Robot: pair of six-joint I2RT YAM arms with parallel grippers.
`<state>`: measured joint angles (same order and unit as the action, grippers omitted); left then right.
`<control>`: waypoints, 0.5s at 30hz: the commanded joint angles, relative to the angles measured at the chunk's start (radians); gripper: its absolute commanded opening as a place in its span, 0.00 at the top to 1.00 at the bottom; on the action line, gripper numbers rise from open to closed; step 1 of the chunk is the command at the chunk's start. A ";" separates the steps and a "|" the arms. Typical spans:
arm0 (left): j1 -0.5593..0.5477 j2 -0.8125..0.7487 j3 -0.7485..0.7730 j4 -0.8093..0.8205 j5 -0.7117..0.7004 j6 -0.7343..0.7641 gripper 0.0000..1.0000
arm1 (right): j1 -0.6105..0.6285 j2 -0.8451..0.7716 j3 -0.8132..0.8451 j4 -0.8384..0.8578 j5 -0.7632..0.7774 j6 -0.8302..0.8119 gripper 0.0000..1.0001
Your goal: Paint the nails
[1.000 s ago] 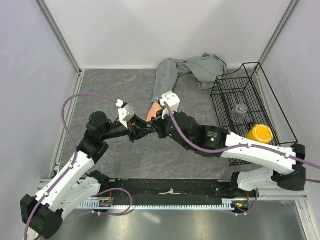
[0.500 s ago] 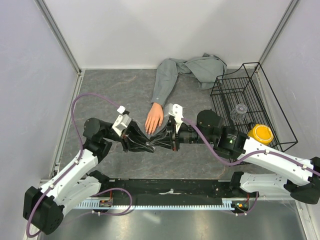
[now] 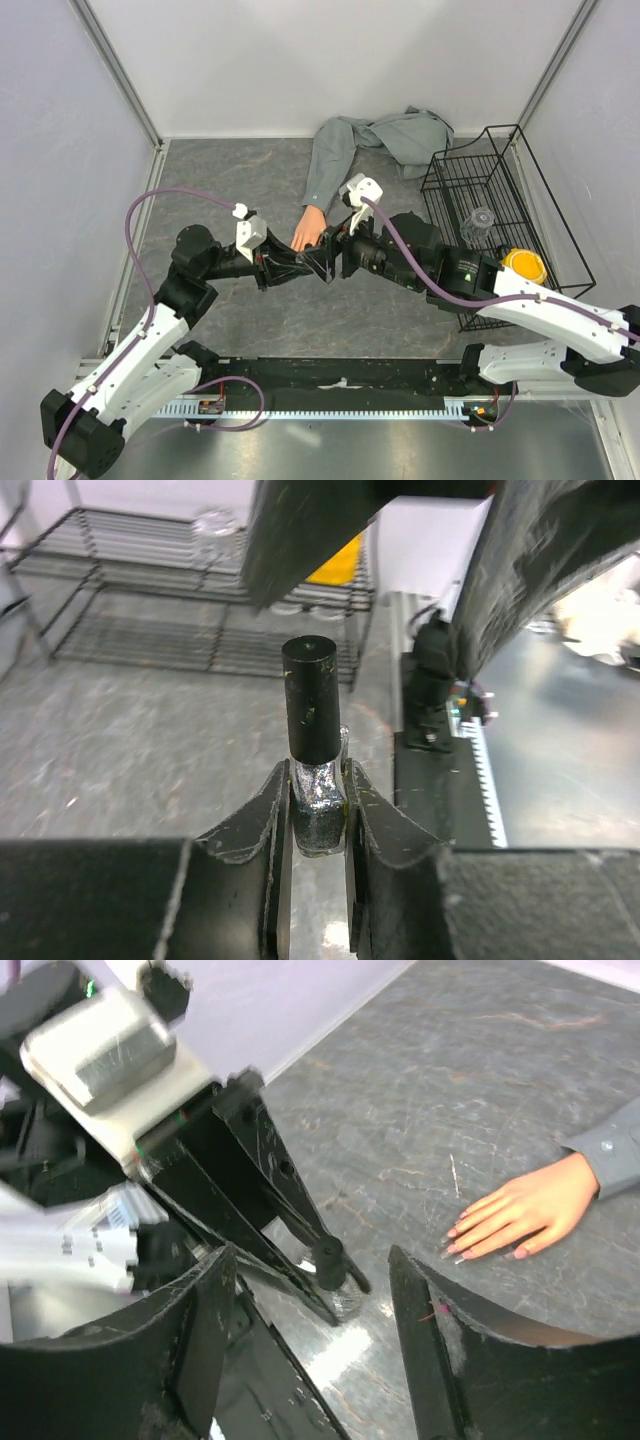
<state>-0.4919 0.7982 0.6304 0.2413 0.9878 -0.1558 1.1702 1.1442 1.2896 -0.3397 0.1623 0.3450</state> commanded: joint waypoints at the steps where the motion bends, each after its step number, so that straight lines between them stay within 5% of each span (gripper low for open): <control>1: 0.006 -0.030 0.043 -0.079 -0.149 0.099 0.98 | 0.054 0.078 0.111 -0.103 0.265 0.089 0.34; 6: 0.009 -0.034 0.043 -0.077 -0.149 0.099 0.98 | 0.103 0.144 0.165 -0.131 0.344 0.089 0.61; 15: 0.009 -0.039 0.038 -0.060 -0.126 0.088 0.98 | 0.120 0.187 0.172 -0.150 0.396 0.086 0.60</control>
<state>-0.4835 0.7769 0.6327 0.1135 0.8547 -0.1020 1.2793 1.3216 1.4387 -0.4519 0.5228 0.4160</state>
